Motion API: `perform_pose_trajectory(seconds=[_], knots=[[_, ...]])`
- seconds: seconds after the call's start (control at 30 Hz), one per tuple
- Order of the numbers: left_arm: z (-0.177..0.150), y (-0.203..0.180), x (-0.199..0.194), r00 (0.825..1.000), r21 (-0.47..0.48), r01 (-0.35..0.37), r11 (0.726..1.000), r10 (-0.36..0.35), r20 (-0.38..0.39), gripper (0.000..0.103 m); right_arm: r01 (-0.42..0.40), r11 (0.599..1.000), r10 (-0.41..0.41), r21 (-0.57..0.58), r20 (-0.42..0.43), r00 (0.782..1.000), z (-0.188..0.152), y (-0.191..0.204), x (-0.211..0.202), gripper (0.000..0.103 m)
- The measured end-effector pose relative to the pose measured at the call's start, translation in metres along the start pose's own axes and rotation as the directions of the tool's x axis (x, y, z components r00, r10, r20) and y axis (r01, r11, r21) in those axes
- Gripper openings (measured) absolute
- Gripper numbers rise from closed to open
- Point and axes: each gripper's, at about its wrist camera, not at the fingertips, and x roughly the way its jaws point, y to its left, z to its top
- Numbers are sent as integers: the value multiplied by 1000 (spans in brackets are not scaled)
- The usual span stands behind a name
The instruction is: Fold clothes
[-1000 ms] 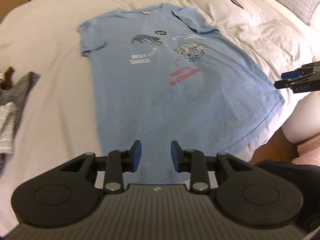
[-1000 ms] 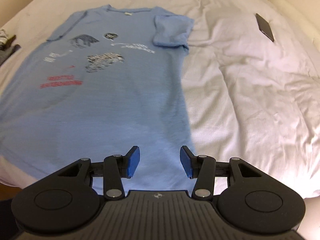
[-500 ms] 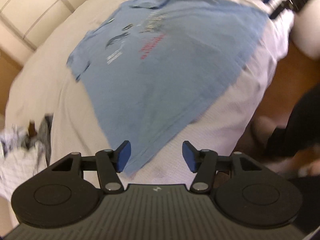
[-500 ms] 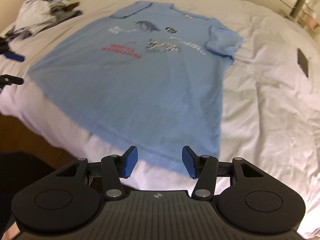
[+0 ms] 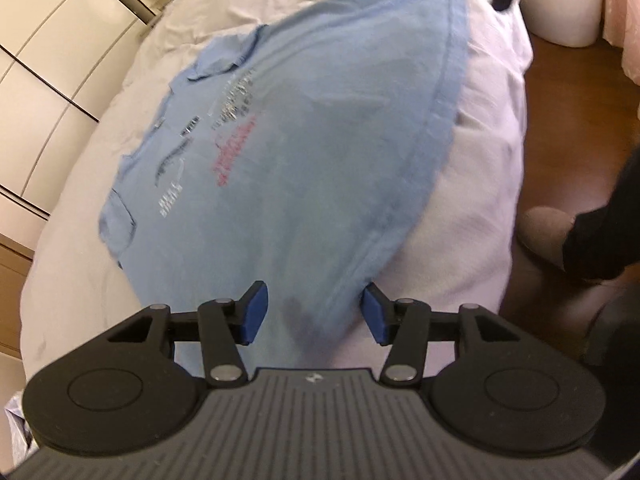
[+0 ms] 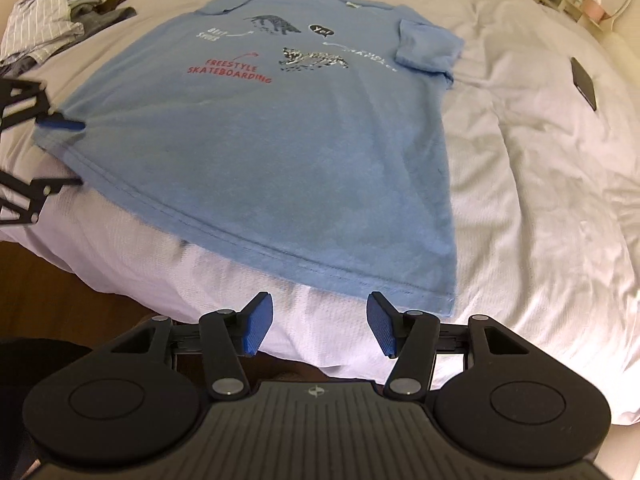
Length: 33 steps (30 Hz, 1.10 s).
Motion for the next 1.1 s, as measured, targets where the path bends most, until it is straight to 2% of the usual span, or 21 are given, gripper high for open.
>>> perform_pose_trajectory(seconds=[0.07, 0.13, 0.2, 0.27, 0.4, 0.5, 0.57, 0.6, 0.67, 0.7, 0.73, 0.83, 0.9, 1.1], knots=[[4, 4, 2, 1000, -3, 0, 1000, 0, 0, 31, 4, 1000, -3, -8, 6, 1000, 0, 5, 1, 55], [7, 7, 2, 1000, -15, 10, 1000, -10, 6, 12, 5, 1000, -5, -26, 17, 1000, 0, 13, 2, 55], [11, 19, -3, 999, -101, 51, 994, -51, 6, 9, 14, 998, -11, -68, 45, 999, 0, 23, 3, 55], [16, 37, -8, 995, -212, 97, 973, -96, 12, 9, 21, 992, -9, -125, 93, 996, 1, 34, 6, 56], [25, 64, -17, 993, -296, 121, 948, -117, 31, 9, 30, 971, 16, -238, 190, 982, 5, 62, 17, 58], [29, 74, -18, 992, -305, 125, 944, -120, 35, 9, 34, 943, 59, -331, 267, 962, 15, 90, 29, 59], [31, 78, -19, 992, -303, 129, 944, -123, 36, 9, 81, 912, 65, -401, 339, 939, 19, 112, 38, 59], [31, 78, -19, 991, -297, 131, 946, -126, 37, 9, 120, 894, 54, -431, 372, 927, 20, 122, 43, 59], [30, 78, -21, 991, -289, 137, 947, -131, 41, 9, 186, 863, 18, -470, 397, 918, 22, 136, 59, 59], [28, 76, -22, 990, -285, 141, 948, -134, 42, 9, 212, 852, -6, -478, 397, 918, 21, 137, 67, 55], [27, 75, -23, 990, -279, 140, 950, -133, 43, 9, 239, 848, -34, -474, 400, 916, 19, 133, 72, 50], [23, 70, -26, 991, -270, 134, 954, -125, 48, 9, 324, 828, -109, -459, 435, 894, 7, 115, 76, 49], [19, 67, -25, 991, -269, 131, 954, -124, 44, 9, 389, 793, -164, -468, 452, 877, -4, 100, 78, 48], [9, 52, -18, 994, -222, 109, 969, -108, 17, 9, 491, 726, -313, -481, 404, 860, -30, 47, 92, 40]])
